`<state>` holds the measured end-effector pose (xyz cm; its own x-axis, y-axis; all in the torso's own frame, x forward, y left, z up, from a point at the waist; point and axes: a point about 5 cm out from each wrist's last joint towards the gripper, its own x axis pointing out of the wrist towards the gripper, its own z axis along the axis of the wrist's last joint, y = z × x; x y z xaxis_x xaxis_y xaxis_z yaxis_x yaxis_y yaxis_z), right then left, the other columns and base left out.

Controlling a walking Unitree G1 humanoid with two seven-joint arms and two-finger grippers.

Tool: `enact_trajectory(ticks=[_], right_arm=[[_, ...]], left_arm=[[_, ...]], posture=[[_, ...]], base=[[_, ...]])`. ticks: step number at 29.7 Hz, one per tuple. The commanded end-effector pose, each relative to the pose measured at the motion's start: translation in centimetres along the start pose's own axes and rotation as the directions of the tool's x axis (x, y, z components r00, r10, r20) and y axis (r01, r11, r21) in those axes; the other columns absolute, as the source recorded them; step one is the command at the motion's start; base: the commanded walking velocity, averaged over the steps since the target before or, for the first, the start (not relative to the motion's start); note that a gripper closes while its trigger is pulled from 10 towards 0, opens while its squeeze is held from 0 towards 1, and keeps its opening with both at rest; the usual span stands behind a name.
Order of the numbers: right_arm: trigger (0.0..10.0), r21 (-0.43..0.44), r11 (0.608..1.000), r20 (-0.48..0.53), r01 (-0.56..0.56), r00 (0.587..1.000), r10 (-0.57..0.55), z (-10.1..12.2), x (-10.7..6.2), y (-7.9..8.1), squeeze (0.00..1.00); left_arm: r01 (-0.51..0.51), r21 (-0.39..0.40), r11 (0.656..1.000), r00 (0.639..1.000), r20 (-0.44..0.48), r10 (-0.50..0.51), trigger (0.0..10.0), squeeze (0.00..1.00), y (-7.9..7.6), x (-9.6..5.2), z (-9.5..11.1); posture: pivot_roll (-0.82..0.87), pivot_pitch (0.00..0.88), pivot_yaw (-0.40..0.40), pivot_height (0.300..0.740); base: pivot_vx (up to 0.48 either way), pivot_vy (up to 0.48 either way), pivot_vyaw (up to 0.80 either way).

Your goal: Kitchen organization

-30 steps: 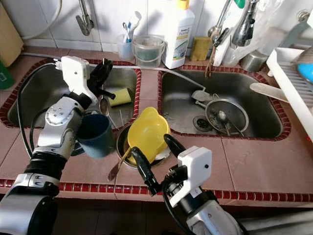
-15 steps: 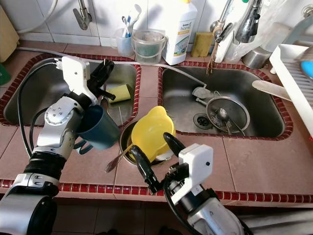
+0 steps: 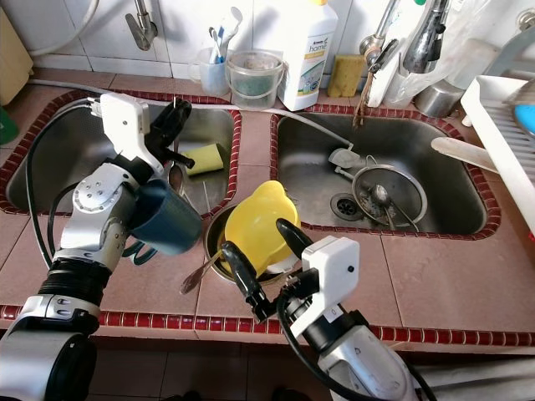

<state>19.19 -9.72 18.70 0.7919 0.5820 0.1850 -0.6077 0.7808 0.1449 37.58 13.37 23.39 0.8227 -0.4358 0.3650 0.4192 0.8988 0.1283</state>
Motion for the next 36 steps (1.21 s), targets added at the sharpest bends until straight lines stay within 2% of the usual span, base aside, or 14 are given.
enact_trajectory(ticks=[1, 13, 36], right_arm=[[10.0, 0.005, 1.0, -0.004, -0.007, 1.0, 0.007, -0.24, 0.07, -0.19, 0.0], [10.0, 0.002, 1.0, 0.009, -0.017, 1.0, 0.017, -0.31, 0.54, -0.31, 0.0], [10.0, 0.0, 1.0, 0.015, -0.024, 1.0, 0.024, -0.36, 0.7, -0.48, 0.0]], left_arm=[[0.019, 0.017, 1.0, 0.999, 0.045, -0.02, 10.0, 0.0, -0.17, 0.43, 1.19], [0.04, 0.021, 0.999, 0.997, 0.061, -0.041, 10.0, 0.0, -0.36, 0.35, 1.5], [0.065, 0.053, 0.997, 0.997, 0.028, -0.066, 10.0, 0.0, 0.03, -0.45, 1.04]], posture=[[-0.25, 0.143, -0.042, 0.74], [-0.24, 0.137, -0.042, 0.74], [-0.22, 0.131, -0.047, 0.74]], base=[[0.0, 0.0, 0.0], [0.0, 0.0, 0.0], [0.0, 0.0, 0.0]])
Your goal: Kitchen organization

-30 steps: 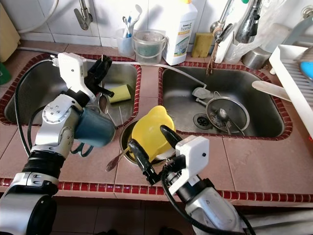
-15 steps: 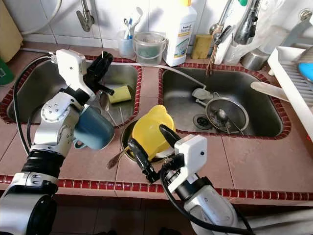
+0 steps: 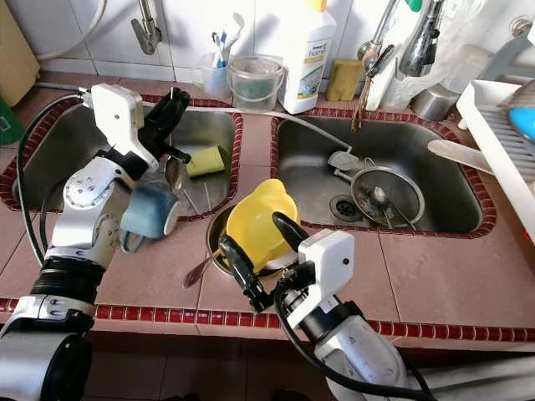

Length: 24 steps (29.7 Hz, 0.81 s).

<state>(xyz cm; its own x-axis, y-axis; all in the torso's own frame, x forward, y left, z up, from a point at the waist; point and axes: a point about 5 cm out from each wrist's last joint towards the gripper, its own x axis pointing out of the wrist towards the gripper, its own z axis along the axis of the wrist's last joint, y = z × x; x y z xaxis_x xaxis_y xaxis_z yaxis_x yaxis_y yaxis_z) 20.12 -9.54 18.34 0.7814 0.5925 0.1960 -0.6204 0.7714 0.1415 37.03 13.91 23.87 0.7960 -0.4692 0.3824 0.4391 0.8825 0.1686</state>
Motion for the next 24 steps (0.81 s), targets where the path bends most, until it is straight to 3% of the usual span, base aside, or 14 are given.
enact_trajectory(ticks=[1, 12, 24], right_arm=[[10.0, 0.0, 1.0, 0.007, -0.008, 1.0, 0.008, 0.1, -0.1, 0.0, 0.0], [10.0, 0.004, 1.0, 0.007, -0.008, 1.0, 0.008, 0.0, -0.1, -0.1, 0.0], [10.0, 0.0, 1.0, 0.007, -0.019, 1.0, 0.019, 0.0, 0.1, -0.2, 0.0]], left_arm=[[0.029, 0.026, 0.999, 1.0, 0.0, -0.029, 10.0, 0.0, -0.3, 0.0, 0.3], [-0.008, 0.064, 0.998, 0.998, -0.064, 0.012, 10.0, 0.0, 1.2, -1.2, -0.3], [0.013, 0.061, 0.998, 0.999, -0.041, -0.01, 10.0, 0.0, 0.5, -0.8, 0.3]], posture=[[-0.22, 0.131, -0.047, 0.74], [-0.21, 0.133, -0.052, 0.74], [-0.21, 0.126, -0.053, 0.74]], base=[[0.0, 0.0, 0.0], [0.0, 0.0, 0.0], [0.0, 0.0, 0.0]])
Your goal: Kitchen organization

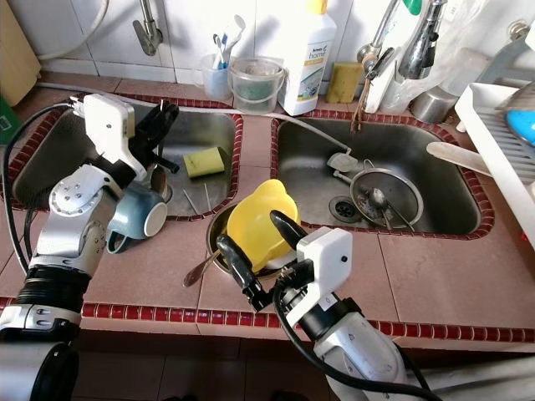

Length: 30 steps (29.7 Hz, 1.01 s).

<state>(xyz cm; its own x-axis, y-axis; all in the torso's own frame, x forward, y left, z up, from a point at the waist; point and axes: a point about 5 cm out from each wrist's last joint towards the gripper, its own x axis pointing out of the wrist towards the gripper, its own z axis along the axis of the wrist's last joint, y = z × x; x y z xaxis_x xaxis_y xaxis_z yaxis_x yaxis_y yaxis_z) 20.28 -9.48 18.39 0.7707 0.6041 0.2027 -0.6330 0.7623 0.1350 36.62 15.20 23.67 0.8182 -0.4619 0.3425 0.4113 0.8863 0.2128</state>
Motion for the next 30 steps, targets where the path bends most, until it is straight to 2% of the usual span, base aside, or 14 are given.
enact_trajectory(ticks=[1, 5, 22, 25, 30], right_arm=[[10.0, 0.003, 1.0, 0.003, -0.002, 1.0, 0.002, -0.1, 0.0, -0.2, 0.0], [10.0, -0.001, 1.0, 0.008, -0.001, 1.0, 0.001, 0.0, 0.1, -0.2, 0.0], [10.0, 0.001, 1.0, 0.007, -0.019, 1.0, 0.019, -0.1, 0.2, -0.3, 0.0], [10.0, 0.003, 1.0, 0.009, -0.018, 1.0, 0.018, -0.1, 0.3, -0.3, 0.0], [10.0, 0.003, 1.0, 0.013, -0.017, 1.0, 0.017, -0.1, 0.4, -0.2, 0.0]], left_arm=[[0.024, 0.009, 1.0, 1.0, 0.008, -0.024, 10.0, 0.0, -0.6, 0.3, 0.3], [0.025, 0.013, 1.0, 1.0, 0.012, -0.025, 10.0, 0.0, -0.5, 0.4, 0.5], [-0.012, 0.049, 0.999, 1.0, -0.008, 0.013, 10.0, 0.0, 0.6, -0.9, 0.6], [-0.01, 0.048, 0.999, 1.0, -0.009, 0.011, 10.0, 0.0, 0.5, -0.8, 0.7], [0.018, 0.026, 1.0, 1.0, -0.001, -0.018, 10.0, 0.0, -0.6, 0.1, 0.7]], posture=[[-0.21, 0.126, -0.053, 0.74], [-0.21, 0.119, -0.05, 0.74], [-0.19, 0.122, -0.066, 0.74], [-0.19, 0.124, -0.064, 0.74], [-0.19, 0.124, -0.055, 0.74]], base=[[0.0, 0.0, 0.0], [0.0, 0.0, 0.0], [0.0, 0.0, 0.0], [0.0, 0.0, 0.0], [0.0, 0.0, 0.0]])
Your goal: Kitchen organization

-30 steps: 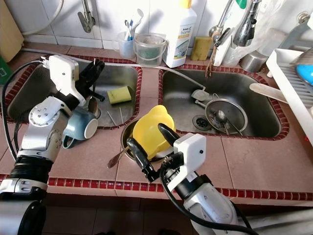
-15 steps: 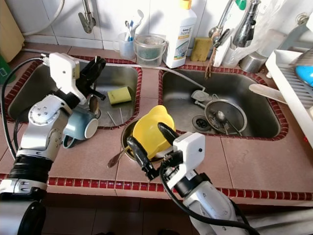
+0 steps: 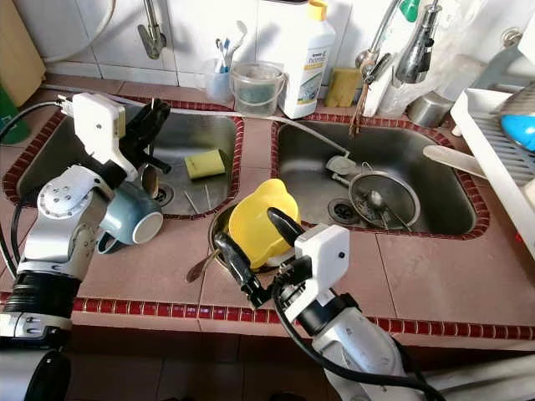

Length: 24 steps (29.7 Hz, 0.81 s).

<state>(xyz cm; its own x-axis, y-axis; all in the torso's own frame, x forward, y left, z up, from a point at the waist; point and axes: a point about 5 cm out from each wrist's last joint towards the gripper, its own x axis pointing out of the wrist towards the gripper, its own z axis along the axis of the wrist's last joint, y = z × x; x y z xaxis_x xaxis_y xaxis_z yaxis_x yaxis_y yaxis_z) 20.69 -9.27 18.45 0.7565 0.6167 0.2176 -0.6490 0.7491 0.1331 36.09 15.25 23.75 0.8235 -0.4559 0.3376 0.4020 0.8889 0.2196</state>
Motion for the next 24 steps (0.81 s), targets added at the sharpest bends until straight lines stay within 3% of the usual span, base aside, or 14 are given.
enact_trajectory(ticks=[1, 14, 24], right_arm=[[10.0, 0.0, 1.0, 0.002, 0.005, 1.0, -0.005, -0.1, 0.0, 0.0, 0.0], [10.0, -0.003, 0.999, 0.014, 0.047, 0.999, -0.047, 0.1, -0.4, 0.1, 0.0], [10.0, 0.018, 0.996, 0.006, 0.091, 0.996, -0.091, -0.1, -1.2, 0.4, 0.0]], left_arm=[[0.031, 0.01, 0.999, 0.999, 0.006, -0.031, 10.0, 0.0, -0.6, 0.6, 0.4], [0.106, -0.044, 0.993, 0.994, -0.005, -0.107, 10.0, 0.0, -3.0, 1.7, -0.1], [0.155, -0.027, 0.988, 0.987, -0.034, -0.156, 10.0, 0.0, -3.1, 1.8, -0.4]], posture=[[-0.2, 0.125, -0.05, 0.74], [-0.23, 0.131, -0.022, 0.74], [-0.24, 0.147, -0.005, 0.74]], base=[[0.0, 0.0, 0.0], [0.0, 0.0, 0.0], [0.0, 0.0, 0.0]])
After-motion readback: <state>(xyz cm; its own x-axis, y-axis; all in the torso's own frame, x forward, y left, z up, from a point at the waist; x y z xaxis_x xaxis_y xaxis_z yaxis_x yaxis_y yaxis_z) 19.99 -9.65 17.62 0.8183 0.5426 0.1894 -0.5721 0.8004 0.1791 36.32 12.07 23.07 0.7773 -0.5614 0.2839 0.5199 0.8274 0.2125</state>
